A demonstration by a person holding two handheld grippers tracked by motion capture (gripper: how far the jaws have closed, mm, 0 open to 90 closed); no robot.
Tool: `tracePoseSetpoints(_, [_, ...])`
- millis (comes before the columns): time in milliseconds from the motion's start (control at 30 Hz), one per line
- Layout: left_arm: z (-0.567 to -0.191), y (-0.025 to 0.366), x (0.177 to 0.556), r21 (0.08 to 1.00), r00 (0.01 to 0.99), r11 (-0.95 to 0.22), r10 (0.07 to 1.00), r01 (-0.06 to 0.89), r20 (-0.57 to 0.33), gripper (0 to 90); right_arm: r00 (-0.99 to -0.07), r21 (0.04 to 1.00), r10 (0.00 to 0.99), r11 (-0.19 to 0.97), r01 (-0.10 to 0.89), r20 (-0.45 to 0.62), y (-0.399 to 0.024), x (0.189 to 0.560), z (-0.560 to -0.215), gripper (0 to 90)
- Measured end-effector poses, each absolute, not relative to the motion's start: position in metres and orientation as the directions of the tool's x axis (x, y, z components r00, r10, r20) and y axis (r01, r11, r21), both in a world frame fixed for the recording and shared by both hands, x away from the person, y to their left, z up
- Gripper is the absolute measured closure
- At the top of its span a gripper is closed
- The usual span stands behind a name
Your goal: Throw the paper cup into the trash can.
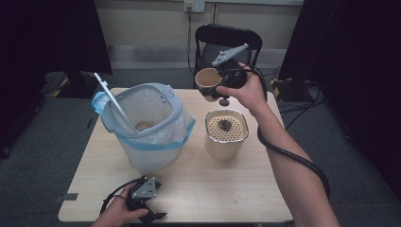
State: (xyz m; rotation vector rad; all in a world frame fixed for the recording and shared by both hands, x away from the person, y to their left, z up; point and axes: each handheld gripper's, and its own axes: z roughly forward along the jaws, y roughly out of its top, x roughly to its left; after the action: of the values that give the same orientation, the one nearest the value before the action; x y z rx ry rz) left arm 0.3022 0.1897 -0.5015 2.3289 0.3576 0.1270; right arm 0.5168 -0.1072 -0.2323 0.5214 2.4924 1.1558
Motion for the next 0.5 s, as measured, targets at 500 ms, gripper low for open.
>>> tracePoseSetpoints(500, [-0.501, 0.190, 0.302, 0.709, 0.956, -0.671, 0.292, 0.217, -0.016, 0.0, -0.896, 0.792, 0.422, 0.591, 0.155, -0.139, -0.077, 0.515, -0.220, 27.7])
